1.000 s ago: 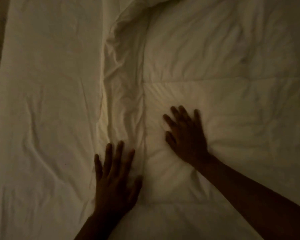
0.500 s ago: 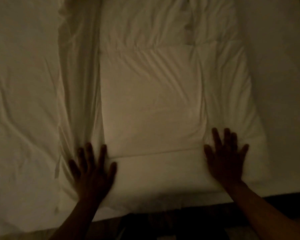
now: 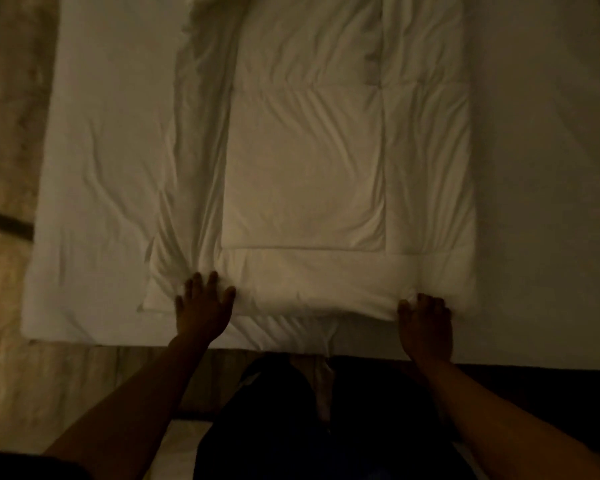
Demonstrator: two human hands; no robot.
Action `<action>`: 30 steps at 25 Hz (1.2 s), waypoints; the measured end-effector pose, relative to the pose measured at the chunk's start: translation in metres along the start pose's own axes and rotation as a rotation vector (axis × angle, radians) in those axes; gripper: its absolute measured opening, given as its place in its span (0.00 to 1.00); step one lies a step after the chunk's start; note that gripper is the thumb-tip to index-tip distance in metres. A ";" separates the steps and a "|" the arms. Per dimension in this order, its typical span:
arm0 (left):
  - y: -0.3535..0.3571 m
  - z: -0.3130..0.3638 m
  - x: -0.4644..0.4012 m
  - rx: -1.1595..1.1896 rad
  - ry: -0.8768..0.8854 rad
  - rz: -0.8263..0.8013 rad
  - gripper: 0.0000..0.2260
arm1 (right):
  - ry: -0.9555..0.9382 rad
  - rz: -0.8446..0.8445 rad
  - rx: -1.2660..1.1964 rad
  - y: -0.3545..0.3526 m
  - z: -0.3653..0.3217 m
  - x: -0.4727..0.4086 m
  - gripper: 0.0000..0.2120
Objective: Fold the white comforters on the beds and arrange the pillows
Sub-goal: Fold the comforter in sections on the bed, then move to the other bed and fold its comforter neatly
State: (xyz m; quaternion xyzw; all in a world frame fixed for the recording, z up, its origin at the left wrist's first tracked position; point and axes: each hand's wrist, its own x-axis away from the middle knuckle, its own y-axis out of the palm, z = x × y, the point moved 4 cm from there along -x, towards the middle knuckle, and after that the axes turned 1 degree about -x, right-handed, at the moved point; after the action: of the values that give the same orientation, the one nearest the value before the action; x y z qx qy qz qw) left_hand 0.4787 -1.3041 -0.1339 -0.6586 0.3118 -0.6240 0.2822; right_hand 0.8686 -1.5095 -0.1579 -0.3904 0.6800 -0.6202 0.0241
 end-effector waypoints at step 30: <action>0.190 -0.365 0.308 1.978 -1.075 -0.252 0.15 | -0.750 -0.912 0.540 0.186 -0.408 0.328 0.08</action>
State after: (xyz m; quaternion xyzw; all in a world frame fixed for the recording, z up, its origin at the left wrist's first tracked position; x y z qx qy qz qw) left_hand 0.1119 -1.6550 -0.0568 -0.3557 -0.5489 -0.2569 0.7115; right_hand 0.3365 -1.3709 -0.0760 -0.8101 0.2117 -0.5390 0.0915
